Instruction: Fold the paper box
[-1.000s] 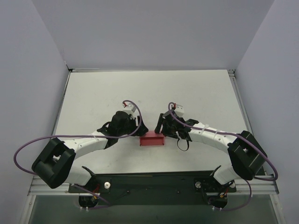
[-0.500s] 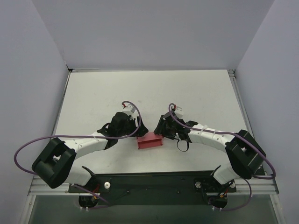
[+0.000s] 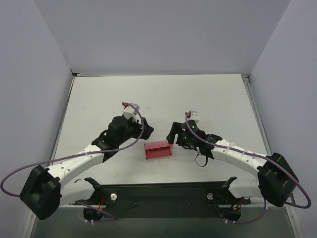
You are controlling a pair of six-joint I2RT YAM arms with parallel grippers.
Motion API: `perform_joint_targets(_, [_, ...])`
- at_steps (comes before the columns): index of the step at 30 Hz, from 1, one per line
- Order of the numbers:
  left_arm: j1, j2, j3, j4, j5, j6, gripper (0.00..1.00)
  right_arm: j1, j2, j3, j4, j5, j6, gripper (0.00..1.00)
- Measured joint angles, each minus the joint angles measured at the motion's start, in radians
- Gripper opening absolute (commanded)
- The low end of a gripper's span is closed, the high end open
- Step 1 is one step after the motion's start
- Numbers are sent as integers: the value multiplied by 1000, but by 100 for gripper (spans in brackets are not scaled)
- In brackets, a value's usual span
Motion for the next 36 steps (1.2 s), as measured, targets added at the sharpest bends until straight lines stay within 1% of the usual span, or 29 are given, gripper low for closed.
perform_joint_targets(3, [-2, -98, -17, -12, -24, 35, 80, 0, -106, -71, 55, 0, -144, 70])
perform_joint_targets(7, [-37, -224, -113, -27, -62, 61, 80, 2, -213, -158, 99, -40, -334, 70])
perform_joint_targets(12, [-134, -332, -213, -106, -116, 85, 80, 46, -249, -174, 106, -79, -551, 69])
perform_joint_targets(15, [-192, -389, -244, -129, -146, 90, 80, 78, -244, -173, 105, -78, -637, 68])
perform_joint_targets(21, [-232, -425, -288, -145, -189, 70, 77, 135, -161, -148, 104, -50, -755, 65])
perform_joint_targets(26, [-239, -426, -298, -204, -287, -6, 76, 178, -85, -122, 121, 3, -812, 61])
perform_joint_targets(30, [-239, -441, -325, -212, -328, -59, 75, 191, -40, -122, 158, 43, -840, 53])
perform_joint_targets(32, [-239, -436, -333, -214, -339, -75, 74, 192, -29, -121, 172, 58, -851, 50])
perform_joint_targets(33, [-239, -429, -334, -217, -344, -81, 72, 193, -25, -121, 180, 68, -858, 46])
perform_joint_targets(36, [-239, -394, -334, -219, -368, -97, 69, 197, -15, -121, 199, 83, -873, 40])
